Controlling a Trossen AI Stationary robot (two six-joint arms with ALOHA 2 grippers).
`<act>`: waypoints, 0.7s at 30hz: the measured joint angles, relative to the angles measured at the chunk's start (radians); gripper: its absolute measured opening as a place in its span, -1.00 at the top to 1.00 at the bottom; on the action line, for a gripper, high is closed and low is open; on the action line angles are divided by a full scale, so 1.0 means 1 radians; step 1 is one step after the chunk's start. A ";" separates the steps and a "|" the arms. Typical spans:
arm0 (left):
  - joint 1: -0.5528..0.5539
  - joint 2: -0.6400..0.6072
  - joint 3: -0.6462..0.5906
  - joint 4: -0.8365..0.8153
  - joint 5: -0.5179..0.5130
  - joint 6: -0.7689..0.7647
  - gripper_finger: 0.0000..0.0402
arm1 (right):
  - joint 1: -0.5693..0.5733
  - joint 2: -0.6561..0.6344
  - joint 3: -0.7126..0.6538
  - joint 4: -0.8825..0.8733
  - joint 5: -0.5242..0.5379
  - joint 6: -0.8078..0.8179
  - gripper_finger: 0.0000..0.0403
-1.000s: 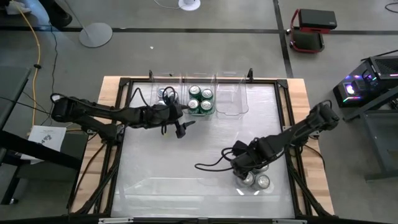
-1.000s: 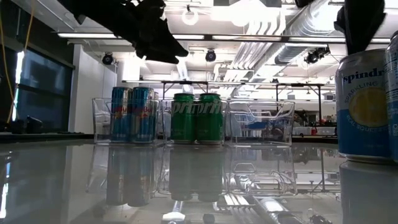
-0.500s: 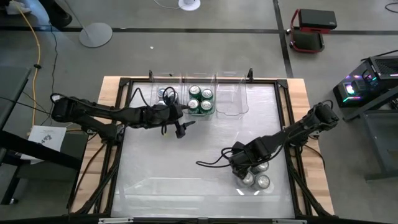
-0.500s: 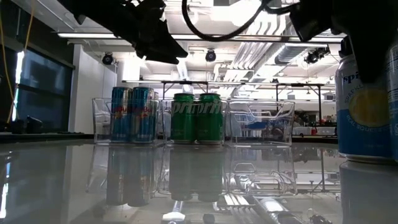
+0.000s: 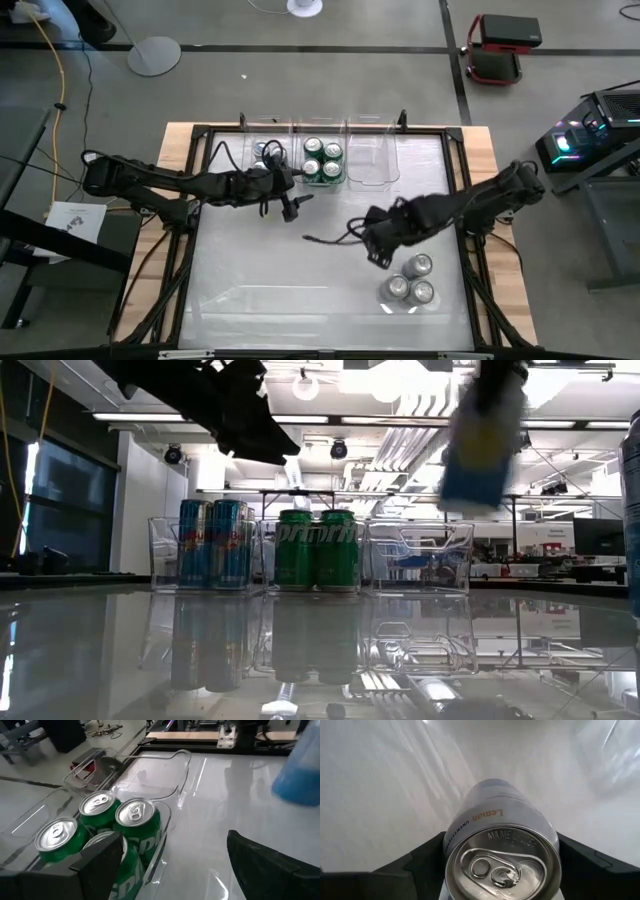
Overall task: Sort soda cans
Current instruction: Put the top left blue-white soda can into the right transparent bin
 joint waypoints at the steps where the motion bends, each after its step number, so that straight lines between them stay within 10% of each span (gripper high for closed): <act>1: 0.000 0.000 0.000 -0.006 -0.015 0.000 -0.66 | -0.018 0.001 0.052 -0.012 0.025 -0.051 -0.42; 10: 0.000 -0.009 0.000 -0.107 -0.154 0.017 -0.66 | -0.399 0.008 0.348 -0.092 0.063 -0.594 -0.42; 21: 0.042 -0.212 -0.001 -0.445 -0.288 -0.059 -0.66 | -0.851 0.013 0.046 -0.015 -0.222 -0.975 -0.42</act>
